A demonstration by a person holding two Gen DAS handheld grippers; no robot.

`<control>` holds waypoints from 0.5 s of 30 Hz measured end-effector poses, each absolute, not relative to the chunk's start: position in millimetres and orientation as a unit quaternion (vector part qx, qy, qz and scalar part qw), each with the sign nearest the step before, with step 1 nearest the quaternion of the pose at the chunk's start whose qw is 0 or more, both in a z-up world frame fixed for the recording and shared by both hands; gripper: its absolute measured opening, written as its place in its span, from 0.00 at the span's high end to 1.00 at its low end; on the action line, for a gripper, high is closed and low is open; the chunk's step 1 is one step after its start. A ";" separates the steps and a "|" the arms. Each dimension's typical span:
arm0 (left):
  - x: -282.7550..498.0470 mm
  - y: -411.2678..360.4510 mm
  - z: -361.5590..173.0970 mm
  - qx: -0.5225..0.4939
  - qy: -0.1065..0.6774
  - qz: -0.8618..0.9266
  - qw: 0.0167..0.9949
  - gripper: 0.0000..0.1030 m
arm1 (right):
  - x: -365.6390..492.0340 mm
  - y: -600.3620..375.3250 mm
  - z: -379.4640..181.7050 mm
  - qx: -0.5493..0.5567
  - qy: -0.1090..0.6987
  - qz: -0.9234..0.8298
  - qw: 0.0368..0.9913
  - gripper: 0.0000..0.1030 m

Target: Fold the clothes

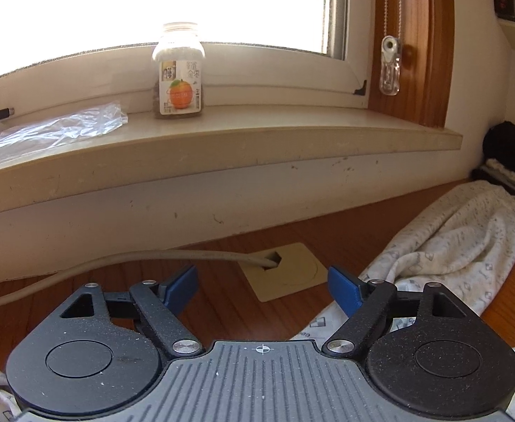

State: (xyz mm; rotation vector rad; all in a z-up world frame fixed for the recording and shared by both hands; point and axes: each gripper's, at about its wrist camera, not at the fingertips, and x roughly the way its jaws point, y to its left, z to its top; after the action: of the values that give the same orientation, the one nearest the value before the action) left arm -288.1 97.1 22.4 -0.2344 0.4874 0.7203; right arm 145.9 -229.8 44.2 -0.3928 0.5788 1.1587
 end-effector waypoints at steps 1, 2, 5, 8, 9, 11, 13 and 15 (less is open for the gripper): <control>-288.1 97.2 22.2 -0.113 0.236 0.348 0.900 0.19 | 141.0 -235.8 39.7 -0.183 0.271 0.541 0.775 0.46; -288.0 97.3 22.0 -0.114 0.236 0.348 0.900 0.19 | 138.1 -238.9 35.1 -0.186 0.270 0.541 0.775 0.40; -287.7 97.8 21.5 -0.115 0.239 0.349 0.899 0.19 | 133.2 -243.5 23.0 -0.195 0.264 0.536 0.778 0.36; -289.0 99.5 21.1 -0.121 0.239 0.351 0.897 0.19 | 133.7 -253.5 18.4 -0.187 0.263 0.546 0.773 0.57; -289.7 100.1 21.1 -0.124 0.239 0.351 0.897 0.19 | 134.5 -258.9 19.1 -0.187 0.262 0.550 0.771 0.63; -290.6 101.3 20.8 -0.128 0.239 0.353 0.896 0.19 | 138.2 -270.5 20.1 -0.198 0.260 0.541 0.775 0.75; -291.2 102.2 20.5 -0.131 0.239 0.354 0.895 0.19 | 143.7 -285.4 20.4 -0.206 0.263 0.526 0.782 0.75; -291.2 102.9 20.0 -0.132 0.240 0.354 0.894 0.19 | 149.6 -300.5 23.8 -0.213 0.275 0.504 0.791 0.75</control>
State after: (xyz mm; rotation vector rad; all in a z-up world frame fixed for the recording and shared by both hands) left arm -291.2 102.9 20.0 -0.2736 0.4981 0.7341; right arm 149.6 -300.5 23.8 -0.4577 0.5921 1.0843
